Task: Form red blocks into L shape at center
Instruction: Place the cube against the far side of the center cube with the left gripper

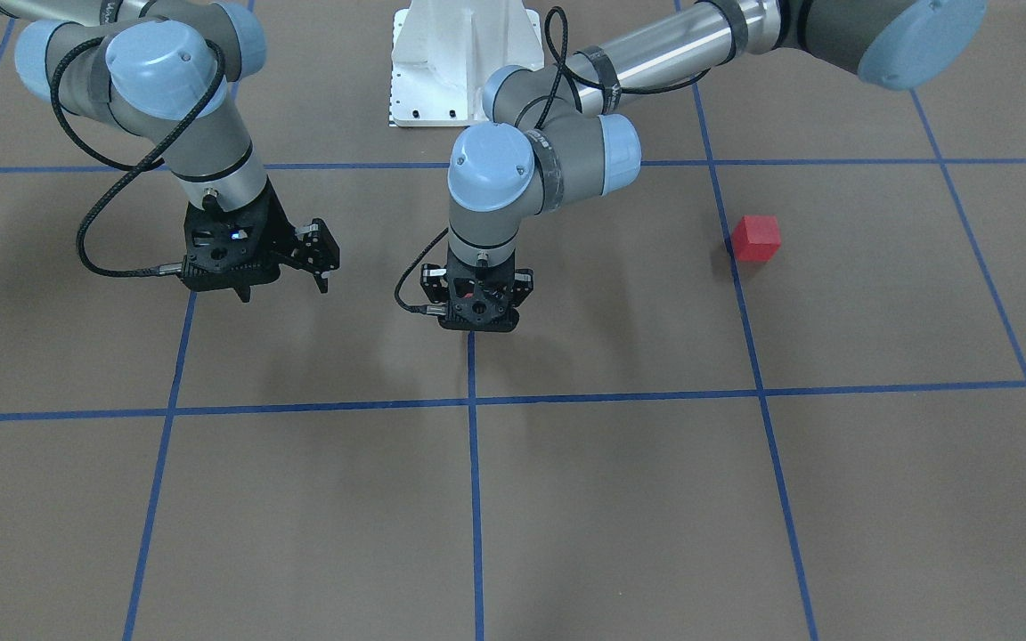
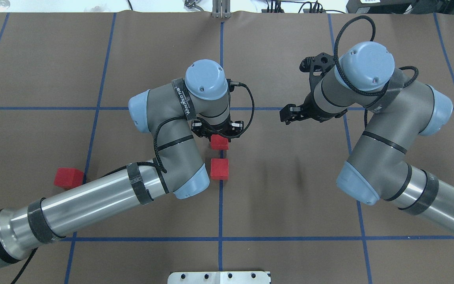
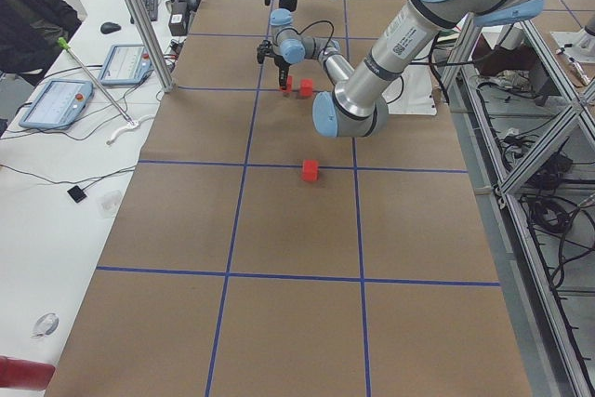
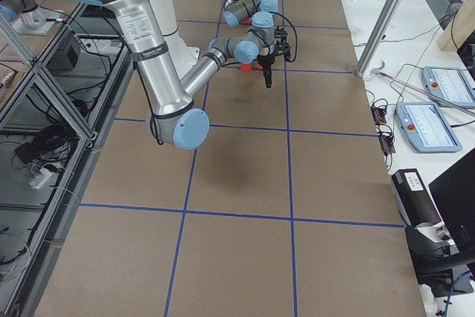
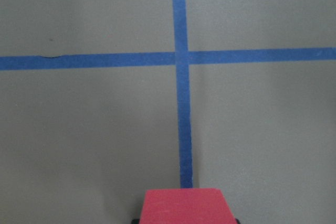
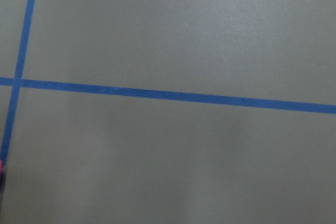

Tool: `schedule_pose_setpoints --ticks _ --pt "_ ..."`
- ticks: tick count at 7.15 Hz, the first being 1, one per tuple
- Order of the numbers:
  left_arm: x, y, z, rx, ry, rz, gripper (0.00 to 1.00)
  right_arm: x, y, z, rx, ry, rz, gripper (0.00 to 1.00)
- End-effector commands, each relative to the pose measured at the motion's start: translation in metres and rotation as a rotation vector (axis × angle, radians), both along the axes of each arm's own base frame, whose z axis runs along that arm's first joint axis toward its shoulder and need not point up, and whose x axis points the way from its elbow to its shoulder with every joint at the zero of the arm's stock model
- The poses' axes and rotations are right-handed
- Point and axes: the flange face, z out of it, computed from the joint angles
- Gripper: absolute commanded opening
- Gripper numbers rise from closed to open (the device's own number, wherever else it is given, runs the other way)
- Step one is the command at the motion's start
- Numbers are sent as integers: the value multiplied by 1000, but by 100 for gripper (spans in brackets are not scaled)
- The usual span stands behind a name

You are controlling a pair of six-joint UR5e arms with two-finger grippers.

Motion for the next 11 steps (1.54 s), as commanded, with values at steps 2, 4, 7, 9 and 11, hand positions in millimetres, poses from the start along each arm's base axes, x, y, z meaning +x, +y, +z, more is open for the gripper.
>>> schedule_pose_setpoints --ticks 2,4,7,9,11 --pt "8 12 2 -7 -16 20 0 -3 -1 3 -6 5 -1 100" --pt "7 13 2 -14 -26 19 0 -3 -1 3 -2 2 -2 100" --pt "6 22 -3 -21 -38 28 0 -4 -1 4 -4 4 -2 100" --pt "9 25 -3 -22 -39 33 0 -4 -1 4 -4 4 -2 100" --pt "10 29 5 -28 -48 34 0 -4 -1 6 -6 7 -2 100"
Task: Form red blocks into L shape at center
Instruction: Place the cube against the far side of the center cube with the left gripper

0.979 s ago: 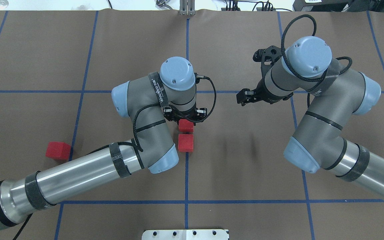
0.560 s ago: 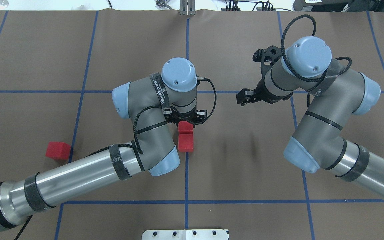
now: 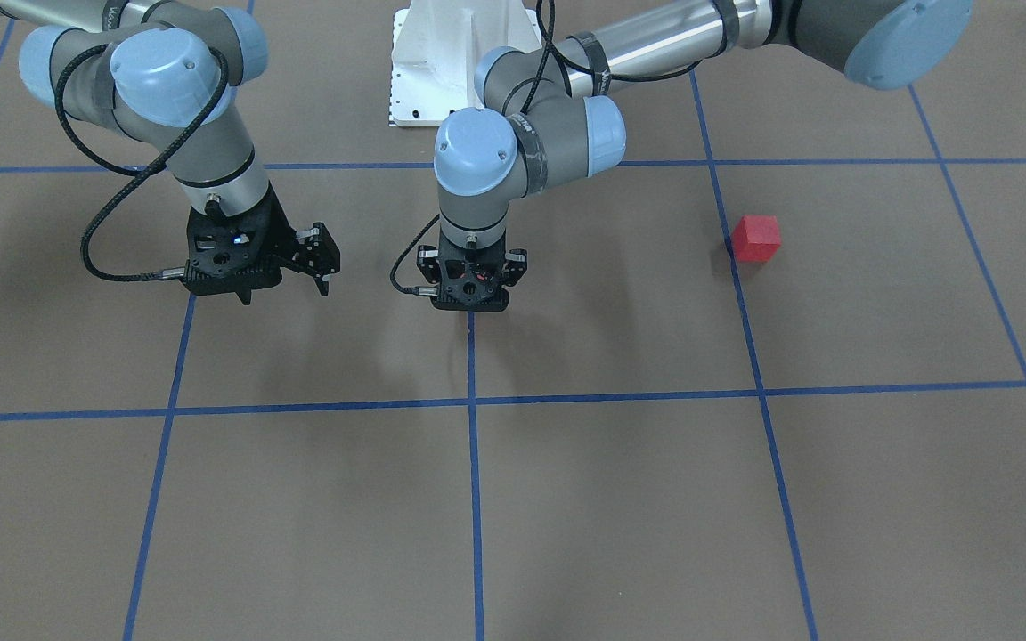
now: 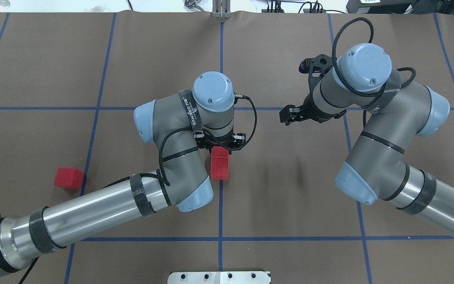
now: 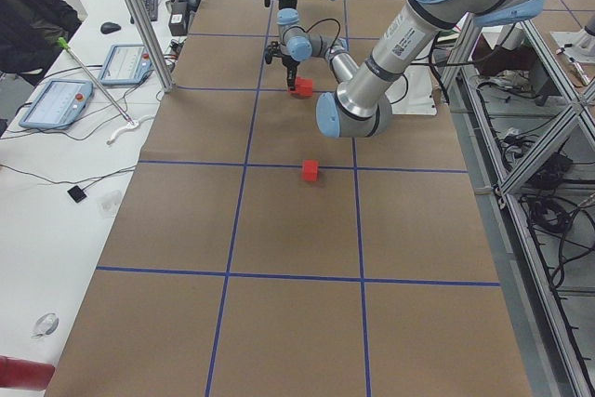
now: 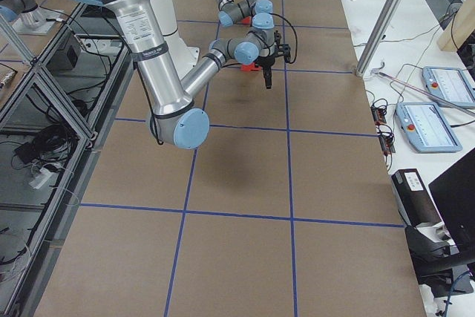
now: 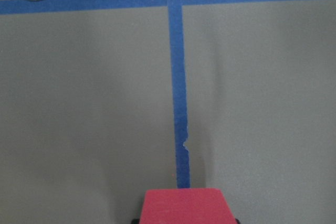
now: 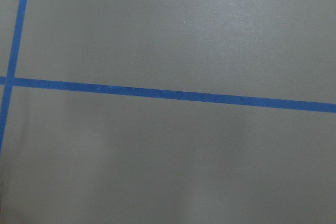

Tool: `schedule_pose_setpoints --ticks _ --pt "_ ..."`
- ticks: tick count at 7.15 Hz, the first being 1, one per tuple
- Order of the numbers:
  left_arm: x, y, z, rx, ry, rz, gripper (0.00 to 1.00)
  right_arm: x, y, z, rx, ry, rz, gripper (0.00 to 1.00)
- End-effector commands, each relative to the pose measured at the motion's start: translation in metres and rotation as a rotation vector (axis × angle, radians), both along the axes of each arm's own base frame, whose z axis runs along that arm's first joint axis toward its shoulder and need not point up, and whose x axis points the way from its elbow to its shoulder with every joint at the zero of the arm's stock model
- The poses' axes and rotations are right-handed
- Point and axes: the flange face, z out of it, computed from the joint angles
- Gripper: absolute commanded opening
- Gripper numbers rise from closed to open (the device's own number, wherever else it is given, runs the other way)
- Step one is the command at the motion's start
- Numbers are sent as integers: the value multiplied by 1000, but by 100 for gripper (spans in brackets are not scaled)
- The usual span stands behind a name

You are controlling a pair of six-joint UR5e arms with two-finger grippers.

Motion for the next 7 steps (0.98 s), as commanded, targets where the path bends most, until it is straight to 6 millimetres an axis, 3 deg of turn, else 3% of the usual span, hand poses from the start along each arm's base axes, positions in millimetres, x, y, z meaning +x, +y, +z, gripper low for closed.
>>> schedule_pose_setpoints --ticks 1,7 --pt "1 4 5 -5 -3 0 0 0 0 1 -1 0 -1 100" --pt "6 10 7 -8 -5 8 0 0 0 0 0 -1 -1 100"
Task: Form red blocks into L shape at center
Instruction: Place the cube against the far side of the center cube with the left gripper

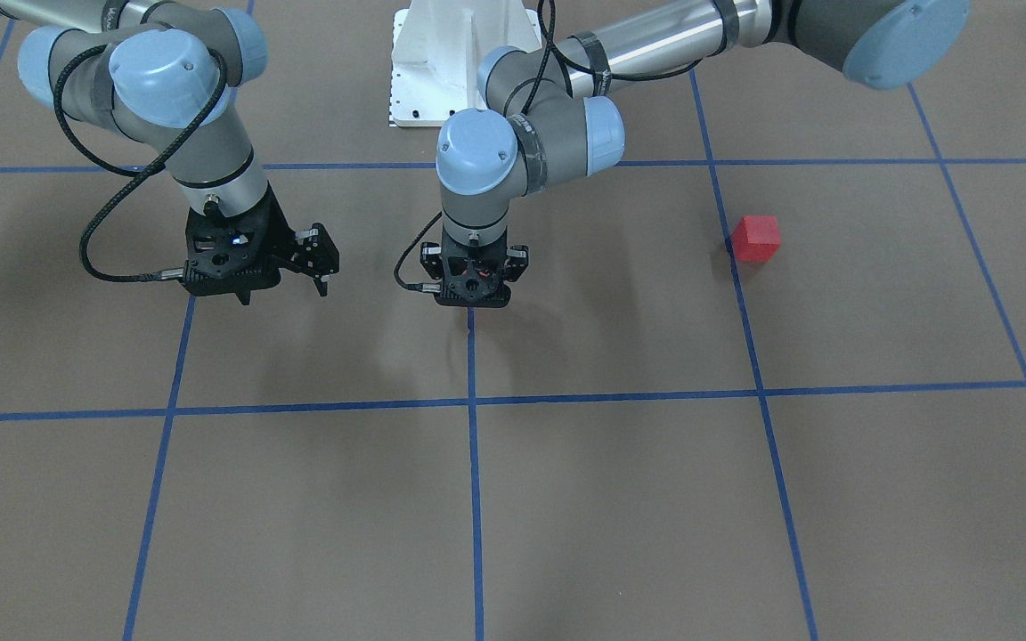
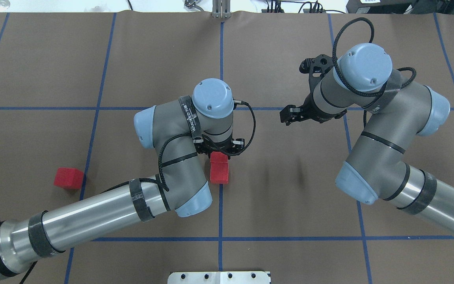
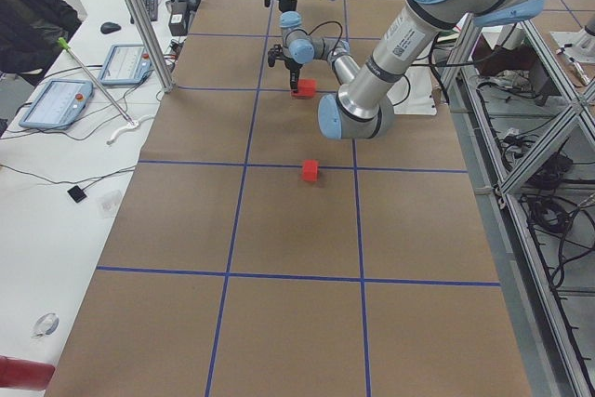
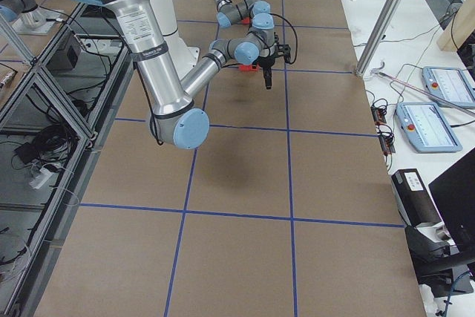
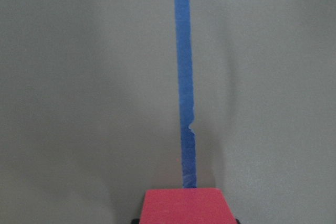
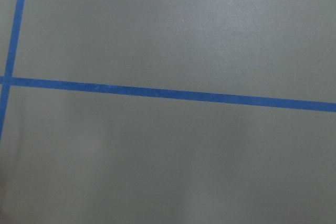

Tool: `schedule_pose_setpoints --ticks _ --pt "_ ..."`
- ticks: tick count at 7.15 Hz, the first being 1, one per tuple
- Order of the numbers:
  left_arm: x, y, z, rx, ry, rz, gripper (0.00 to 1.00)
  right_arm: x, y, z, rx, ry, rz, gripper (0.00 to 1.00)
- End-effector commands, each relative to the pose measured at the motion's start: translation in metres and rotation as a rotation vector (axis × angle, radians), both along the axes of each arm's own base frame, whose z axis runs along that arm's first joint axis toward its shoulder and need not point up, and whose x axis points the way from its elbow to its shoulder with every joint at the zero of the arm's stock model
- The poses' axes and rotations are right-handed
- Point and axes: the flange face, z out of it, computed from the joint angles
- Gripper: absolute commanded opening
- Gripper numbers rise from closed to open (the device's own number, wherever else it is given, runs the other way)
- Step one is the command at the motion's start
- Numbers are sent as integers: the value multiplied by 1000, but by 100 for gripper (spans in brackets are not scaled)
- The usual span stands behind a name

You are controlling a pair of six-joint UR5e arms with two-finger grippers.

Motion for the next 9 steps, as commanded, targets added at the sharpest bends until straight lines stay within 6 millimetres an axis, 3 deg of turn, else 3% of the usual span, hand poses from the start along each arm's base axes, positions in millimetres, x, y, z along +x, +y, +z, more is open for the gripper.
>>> schedule_pose_setpoints --ticks 1,3,4,5,6,7,8,9 --pt "4 5 1 -1 -2 7 0 0 0 0 1 -1 0 100" --pt "3 5 0 0 0 7 0 0 0 -2 3 -3 0 100" --pt "3 5 0 0 1 7 6 1 0 -1 2 -2 0 100" --pt "3 5 0 0 0 7 31 1 0 -1 2 -2 0 100" --pt "3 5 0 0 1 7 65 0 0 0 2 -1 -1 100" --pt "3 5 -1 1 2 7 84 0 0 0 2 0 2 100" --pt "-1 6 -7 8 15 8 87 0 0 0 3 0 1 100" --pt "-18 4 -16 20 35 -3 99 0 -1 0 1 1 2 100"
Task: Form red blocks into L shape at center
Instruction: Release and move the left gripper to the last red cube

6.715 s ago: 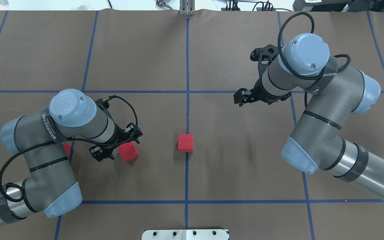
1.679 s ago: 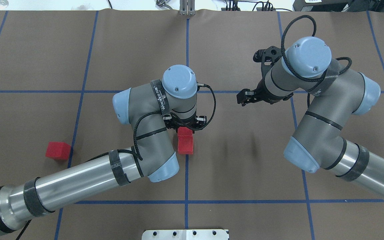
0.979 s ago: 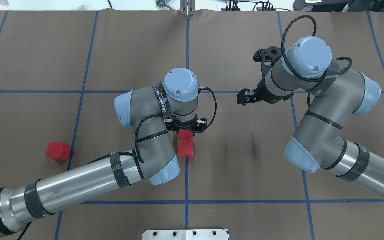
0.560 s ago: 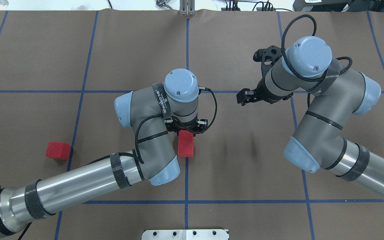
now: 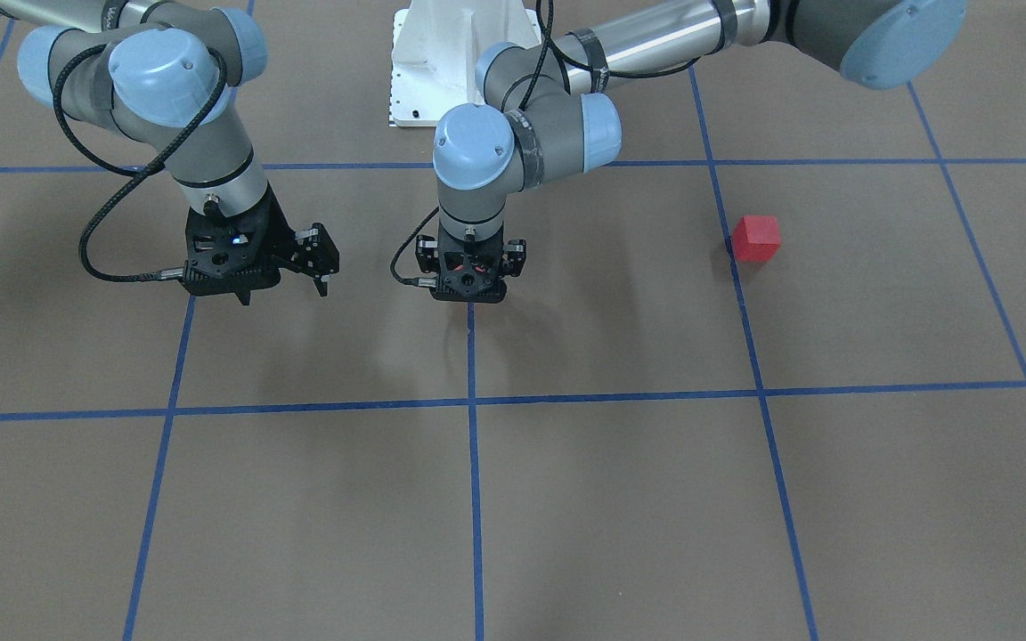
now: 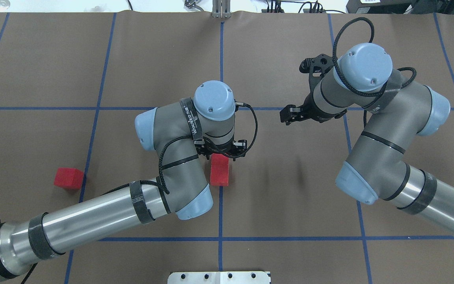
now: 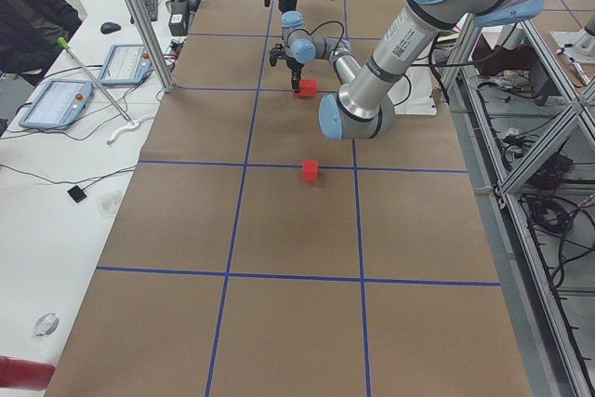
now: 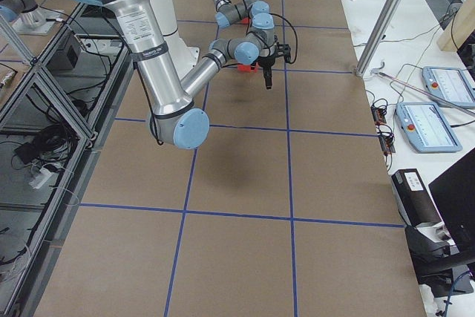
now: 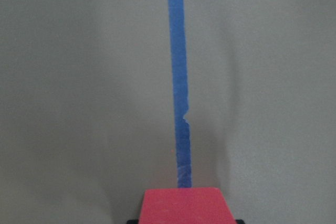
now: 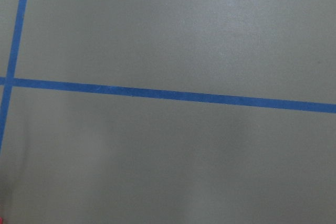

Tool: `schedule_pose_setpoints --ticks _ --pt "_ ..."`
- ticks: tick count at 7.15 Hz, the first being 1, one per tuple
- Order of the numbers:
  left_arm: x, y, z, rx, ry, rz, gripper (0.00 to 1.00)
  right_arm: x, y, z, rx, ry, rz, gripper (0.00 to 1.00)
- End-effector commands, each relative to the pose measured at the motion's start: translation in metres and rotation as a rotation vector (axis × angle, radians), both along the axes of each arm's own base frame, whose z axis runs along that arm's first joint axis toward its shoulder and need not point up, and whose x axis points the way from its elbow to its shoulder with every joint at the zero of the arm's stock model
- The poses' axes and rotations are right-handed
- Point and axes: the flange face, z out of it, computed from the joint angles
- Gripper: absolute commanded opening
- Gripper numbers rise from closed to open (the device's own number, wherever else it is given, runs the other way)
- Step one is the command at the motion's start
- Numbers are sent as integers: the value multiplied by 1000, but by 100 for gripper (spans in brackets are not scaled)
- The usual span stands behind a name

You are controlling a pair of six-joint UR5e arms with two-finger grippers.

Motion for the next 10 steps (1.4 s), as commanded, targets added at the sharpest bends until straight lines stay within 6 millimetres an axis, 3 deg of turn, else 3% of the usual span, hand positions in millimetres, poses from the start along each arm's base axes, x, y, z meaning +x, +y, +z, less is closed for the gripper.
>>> schedule_pose_setpoints --ticks 1,3,5,6,8,10 --pt "-45 16 4 15 17 1 99 1 0 3 -3 3 1 100" --pt "-128 55 70 25 24 -9 99 3 -1 3 -2 3 4 100" --pt "-215 83 146 57 -24 15 99 3 -2 3 -3 3 7 100" --pt "-253 87 182 41 -57 -12 99 4 -3 3 -3 3 8 100" --pt "-309 91 256 71 -78 -18 99 4 -3 3 -3 3 8 100" --pt "-307 89 277 75 -101 -9 99 3 -2 1 -2 1 8 100"
